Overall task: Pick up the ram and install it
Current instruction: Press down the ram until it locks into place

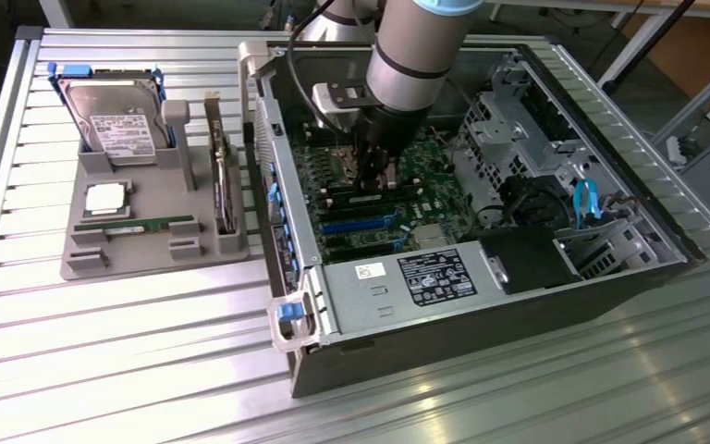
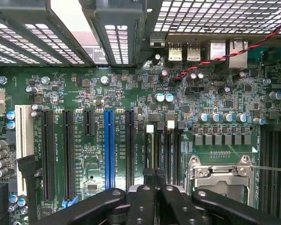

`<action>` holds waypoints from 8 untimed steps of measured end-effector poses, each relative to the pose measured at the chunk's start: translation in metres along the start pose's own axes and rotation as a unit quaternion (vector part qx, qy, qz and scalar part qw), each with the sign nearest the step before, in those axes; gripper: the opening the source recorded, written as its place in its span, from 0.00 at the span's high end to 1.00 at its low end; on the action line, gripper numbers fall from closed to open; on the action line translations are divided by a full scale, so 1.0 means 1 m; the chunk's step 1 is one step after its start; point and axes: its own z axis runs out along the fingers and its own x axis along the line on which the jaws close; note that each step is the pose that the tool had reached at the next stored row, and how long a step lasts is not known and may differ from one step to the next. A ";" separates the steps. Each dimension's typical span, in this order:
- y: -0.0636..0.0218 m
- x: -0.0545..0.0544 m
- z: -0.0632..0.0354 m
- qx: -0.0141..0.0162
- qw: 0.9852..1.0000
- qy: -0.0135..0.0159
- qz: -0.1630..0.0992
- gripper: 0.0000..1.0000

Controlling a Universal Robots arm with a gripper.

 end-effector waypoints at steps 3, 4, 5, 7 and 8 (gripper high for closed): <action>0.0000 0.000 0.0001 0.000 1.000 0.000 0.000 0.91; 0.0001 0.000 0.0004 0.000 1.000 0.000 0.000 0.91; 0.0001 0.000 0.0006 0.000 1.000 0.000 0.000 0.91; 0.0000 0.000 0.0007 0.000 1.000 0.000 0.000 0.91; 0.0000 0.000 -0.0001 0.000 1.000 0.000 0.000 0.91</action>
